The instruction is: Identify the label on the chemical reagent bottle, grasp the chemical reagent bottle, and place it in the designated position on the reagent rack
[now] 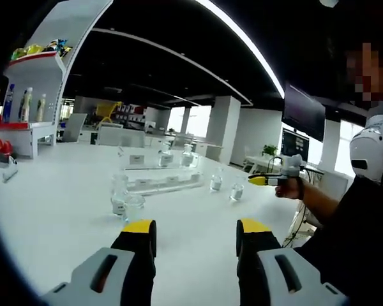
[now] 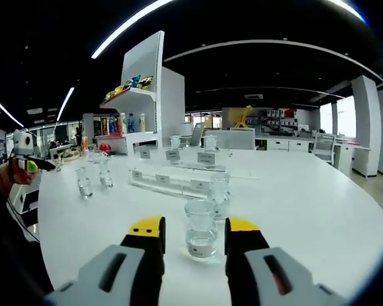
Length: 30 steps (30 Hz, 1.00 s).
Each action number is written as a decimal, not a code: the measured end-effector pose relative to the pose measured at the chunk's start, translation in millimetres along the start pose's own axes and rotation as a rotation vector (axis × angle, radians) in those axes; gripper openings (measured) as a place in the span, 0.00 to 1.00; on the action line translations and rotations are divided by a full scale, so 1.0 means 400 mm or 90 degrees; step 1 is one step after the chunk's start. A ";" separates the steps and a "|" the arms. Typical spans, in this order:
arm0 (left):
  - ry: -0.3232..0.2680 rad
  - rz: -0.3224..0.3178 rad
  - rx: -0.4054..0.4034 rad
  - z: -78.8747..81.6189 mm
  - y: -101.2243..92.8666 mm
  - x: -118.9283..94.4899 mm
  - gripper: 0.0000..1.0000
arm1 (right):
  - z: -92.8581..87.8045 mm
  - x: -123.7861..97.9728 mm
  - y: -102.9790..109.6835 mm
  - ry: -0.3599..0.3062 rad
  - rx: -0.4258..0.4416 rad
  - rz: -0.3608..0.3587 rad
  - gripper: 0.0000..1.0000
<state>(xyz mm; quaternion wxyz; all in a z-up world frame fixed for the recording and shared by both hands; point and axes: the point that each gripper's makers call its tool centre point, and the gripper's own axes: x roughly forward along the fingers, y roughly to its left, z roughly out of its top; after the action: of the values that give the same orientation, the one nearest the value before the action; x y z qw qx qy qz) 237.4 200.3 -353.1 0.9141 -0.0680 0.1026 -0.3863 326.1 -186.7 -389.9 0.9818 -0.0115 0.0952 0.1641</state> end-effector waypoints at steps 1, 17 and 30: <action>0.001 0.001 0.000 -0.002 0.001 0.000 0.51 | -0.003 0.004 0.000 0.002 0.001 0.001 0.38; 0.006 0.000 -0.004 -0.011 0.001 0.006 0.51 | -0.019 0.064 -0.005 0.010 -0.010 0.000 0.40; 0.014 0.004 -0.006 -0.018 0.006 0.007 0.51 | -0.029 0.107 0.004 0.016 -0.019 0.006 0.38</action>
<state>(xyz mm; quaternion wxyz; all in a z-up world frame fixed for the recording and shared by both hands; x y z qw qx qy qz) 239.2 199.8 -361.0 0.9137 -0.0678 0.1146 -0.3840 363.3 -172.2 -409.3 0.9795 -0.0275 0.1049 0.1696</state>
